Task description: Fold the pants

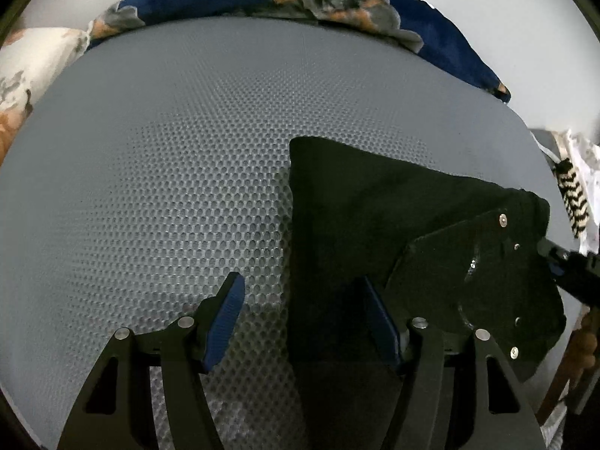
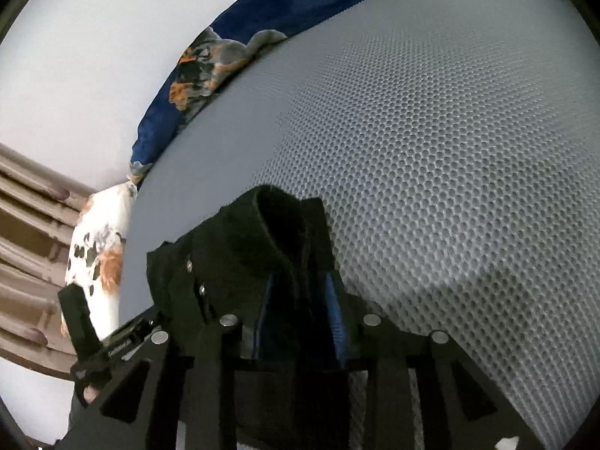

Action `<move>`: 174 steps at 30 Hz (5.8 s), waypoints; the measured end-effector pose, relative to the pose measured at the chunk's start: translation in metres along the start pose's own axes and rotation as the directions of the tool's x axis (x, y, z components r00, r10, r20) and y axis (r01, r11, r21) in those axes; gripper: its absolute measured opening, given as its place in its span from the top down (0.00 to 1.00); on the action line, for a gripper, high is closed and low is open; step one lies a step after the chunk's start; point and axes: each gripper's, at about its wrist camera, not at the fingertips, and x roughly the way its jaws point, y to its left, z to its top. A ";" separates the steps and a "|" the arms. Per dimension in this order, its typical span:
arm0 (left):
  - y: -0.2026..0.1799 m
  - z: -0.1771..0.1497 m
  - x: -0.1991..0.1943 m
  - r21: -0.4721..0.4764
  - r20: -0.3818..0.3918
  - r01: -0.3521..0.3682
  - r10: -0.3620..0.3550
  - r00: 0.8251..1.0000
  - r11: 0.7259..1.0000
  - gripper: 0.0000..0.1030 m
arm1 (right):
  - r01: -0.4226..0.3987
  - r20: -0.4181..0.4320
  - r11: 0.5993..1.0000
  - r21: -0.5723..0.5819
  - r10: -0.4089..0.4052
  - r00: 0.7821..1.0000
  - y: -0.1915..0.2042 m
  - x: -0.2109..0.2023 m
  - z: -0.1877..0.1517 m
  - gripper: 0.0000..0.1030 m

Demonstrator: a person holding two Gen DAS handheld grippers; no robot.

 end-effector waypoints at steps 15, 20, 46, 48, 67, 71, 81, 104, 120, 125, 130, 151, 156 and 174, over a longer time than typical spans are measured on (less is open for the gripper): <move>-0.002 -0.043 -0.034 0.103 -0.015 0.009 -0.007 1.000 0.995 0.36 | 0.044 0.000 0.996 -0.078 -0.044 0.999 0.013 -0.041 -0.060 0.90; 0.001 -0.058 -0.042 0.114 -0.023 0.026 -0.023 0.999 0.993 0.36 | 0.060 0.037 0.993 -0.101 -0.056 0.998 0.023 -0.054 -0.072 0.94; -0.015 -0.075 -0.038 0.146 -0.022 -0.012 0.015 1.000 0.989 0.36 | 0.118 0.005 0.991 -0.056 -0.118 0.993 0.004 -0.040 -0.084 0.89; -0.017 -0.076 -0.038 0.150 -0.020 -0.017 0.021 1.000 0.989 0.36 | 0.128 0.002 0.989 -0.073 -0.128 0.992 0.005 -0.040 -0.083 0.88; -0.039 -0.076 -0.039 0.182 -0.011 -0.078 0.081 0.997 0.980 0.33 | 0.191 -0.004 0.974 -0.119 -0.193 0.981 0.012 -0.038 -0.067 0.49; -0.040 -0.073 -0.041 0.181 -0.015 -0.074 0.078 0.997 0.981 0.33 | 0.181 -0.024 0.974 -0.138 -0.187 0.982 0.015 -0.034 -0.063 0.49; -0.018 -0.056 -0.039 0.097 -0.032 -0.014 0.017 0.999 0.995 0.33 | 0.112 -0.107 0.981 -0.159 -0.130 0.986 0.004 -0.014 -0.049 0.39; 0.031 -0.032 -0.022 -0.121 -0.072 0.274 -0.284 0.956 0.954 0.33 | -0.160 -0.197 0.987 -0.026 0.151 0.969 -0.036 -0.002 -0.022 0.35; 0.002 -0.011 -0.005 -0.119 -0.080 0.393 -0.404 0.911 0.912 0.34 | -0.287 -0.220 0.958 0.016 0.283 0.933 -0.027 0.023 -0.008 0.50; -0.020 -0.003 0.003 -0.078 -0.062 0.350 -0.355 0.933 0.934 0.39 | -0.292 -0.190 0.956 0.031 0.292 0.937 -0.025 0.028 -0.007 0.59; -0.039 0.001 0.009 -0.031 -0.052 0.285 -0.287 0.957 0.958 0.51 | -0.261 -0.175 0.965 0.022 0.260 0.950 -0.021 0.028 -0.010 0.62; -0.059 0.012 -0.013 0.036 0.005 0.245 -0.245 0.970 0.969 0.87 | -0.185 -0.086 0.981 -0.053 0.180 0.980 0.043 0.008 -0.012 0.79; -0.048 0.030 -0.020 0.041 0.040 0.242 -0.243 0.969 0.969 0.87 | -0.192 -0.072 0.979 -0.068 0.187 0.980 0.057 0.014 0.005 0.79; 0.004 0.129 0.003 0.033 0.103 0.144 -0.147 0.984 0.989 0.87 | -0.176 -0.078 0.978 -0.110 0.168 0.983 0.101 0.088 0.097 0.80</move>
